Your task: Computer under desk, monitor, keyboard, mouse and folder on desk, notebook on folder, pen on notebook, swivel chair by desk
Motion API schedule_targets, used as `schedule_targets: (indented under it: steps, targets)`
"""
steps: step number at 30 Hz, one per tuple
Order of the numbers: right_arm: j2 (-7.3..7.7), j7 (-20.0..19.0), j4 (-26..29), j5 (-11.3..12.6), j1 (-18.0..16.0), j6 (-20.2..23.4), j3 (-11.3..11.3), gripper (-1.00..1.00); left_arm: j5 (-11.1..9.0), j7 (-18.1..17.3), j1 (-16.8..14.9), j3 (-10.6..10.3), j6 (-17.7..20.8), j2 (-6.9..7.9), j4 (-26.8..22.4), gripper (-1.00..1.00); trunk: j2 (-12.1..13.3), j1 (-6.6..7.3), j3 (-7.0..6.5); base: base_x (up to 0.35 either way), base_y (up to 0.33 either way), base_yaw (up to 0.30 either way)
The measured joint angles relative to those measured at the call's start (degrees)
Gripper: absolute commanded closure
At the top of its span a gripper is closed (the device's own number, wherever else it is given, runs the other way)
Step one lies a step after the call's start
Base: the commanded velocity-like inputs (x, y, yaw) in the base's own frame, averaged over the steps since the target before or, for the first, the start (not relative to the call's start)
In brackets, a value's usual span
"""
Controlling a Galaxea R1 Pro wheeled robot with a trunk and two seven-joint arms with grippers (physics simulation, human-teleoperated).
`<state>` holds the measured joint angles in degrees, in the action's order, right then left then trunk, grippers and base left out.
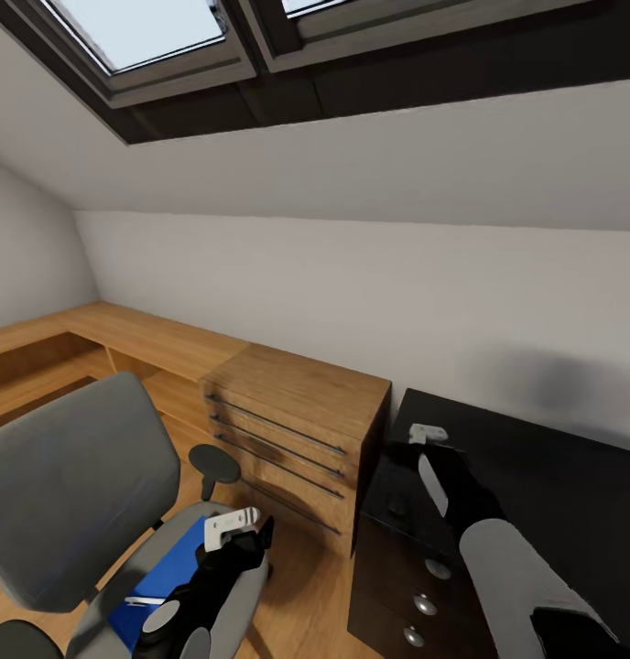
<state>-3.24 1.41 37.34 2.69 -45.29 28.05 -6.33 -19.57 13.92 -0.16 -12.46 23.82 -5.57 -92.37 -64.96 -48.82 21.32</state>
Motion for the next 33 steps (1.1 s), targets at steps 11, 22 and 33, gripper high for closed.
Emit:
schedule_targets:
  steps: [11,22,33]
  targets:
    - [-0.42,-0.03,18.43,1.71,6.76,17.47,-0.29,-1.0,0.04,0.0,0.0,0.16,0.0,0.07,0.01,-1.0,0.0,0.0,0.0,0.0,0.0,0.0]
    - [-0.35,0.02,19.6,2.82,7.39,19.07,-0.31,-1.0,0.07,0.0,0.0,0.09,0.0,0.05,0.08,-1.0,0.0,0.0,0.0,0.0,0.0,0.0]
    - [-0.1,0.02,20.28,2.85,7.84,18.54,-0.71,-1.0,0.05,-0.01,0.0,0.12,0.0,0.01,0.1,-1.0,0.01,-0.03,-0.39,-0.299,0.007,-0.259]
